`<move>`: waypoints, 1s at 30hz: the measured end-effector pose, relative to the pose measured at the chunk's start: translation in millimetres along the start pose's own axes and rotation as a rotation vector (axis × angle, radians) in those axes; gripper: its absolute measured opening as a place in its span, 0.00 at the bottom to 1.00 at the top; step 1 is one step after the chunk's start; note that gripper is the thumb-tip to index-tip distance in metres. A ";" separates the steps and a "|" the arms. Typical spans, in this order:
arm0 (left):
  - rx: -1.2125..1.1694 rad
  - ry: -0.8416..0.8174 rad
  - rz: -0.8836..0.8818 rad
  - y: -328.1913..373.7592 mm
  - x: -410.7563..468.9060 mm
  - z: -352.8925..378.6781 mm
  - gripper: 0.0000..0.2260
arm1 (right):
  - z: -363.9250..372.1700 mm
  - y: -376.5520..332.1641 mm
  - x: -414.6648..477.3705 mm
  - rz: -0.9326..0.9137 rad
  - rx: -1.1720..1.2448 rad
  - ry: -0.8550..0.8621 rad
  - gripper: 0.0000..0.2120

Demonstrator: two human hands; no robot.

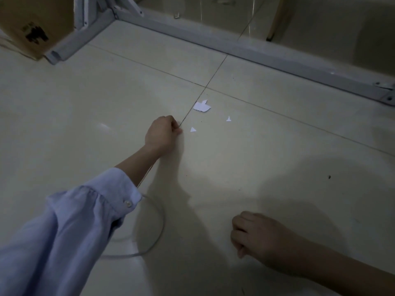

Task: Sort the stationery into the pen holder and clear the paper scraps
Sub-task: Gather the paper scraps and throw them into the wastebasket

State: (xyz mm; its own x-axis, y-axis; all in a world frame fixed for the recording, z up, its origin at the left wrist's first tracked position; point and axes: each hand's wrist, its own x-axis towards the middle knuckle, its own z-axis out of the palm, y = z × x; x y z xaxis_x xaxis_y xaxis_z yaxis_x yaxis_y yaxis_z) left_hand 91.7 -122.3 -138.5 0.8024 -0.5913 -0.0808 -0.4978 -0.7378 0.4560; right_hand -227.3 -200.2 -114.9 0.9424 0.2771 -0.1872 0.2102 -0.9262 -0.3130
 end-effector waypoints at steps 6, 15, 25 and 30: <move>-0.014 -0.011 0.064 3.7 -1.4 -0.3 0.05 | -6.5 3.5 14.0 0.095 0.235 -0.024 0.07; 0.030 -0.094 0.425 20.3 -11.8 8.5 0.03 | -62.2 98.0 114.2 0.460 0.523 0.437 0.07; -0.005 -0.020 0.356 26.7 -12.1 13.9 0.04 | -77.5 155.0 199.5 0.714 0.571 0.616 0.23; -0.015 -0.031 0.354 24.9 -7.7 17.2 0.13 | -79.7 158.8 220.6 0.724 0.485 0.456 0.30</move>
State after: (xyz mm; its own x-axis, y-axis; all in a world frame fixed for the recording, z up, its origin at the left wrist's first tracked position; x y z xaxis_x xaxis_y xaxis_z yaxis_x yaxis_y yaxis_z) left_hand 67.5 -141.8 -141.8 0.5706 -0.8191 0.0581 -0.7383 -0.4807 0.4731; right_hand 34.7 -306.5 -131.8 0.8327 -0.5360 -0.1391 -0.4915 -0.5997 -0.6315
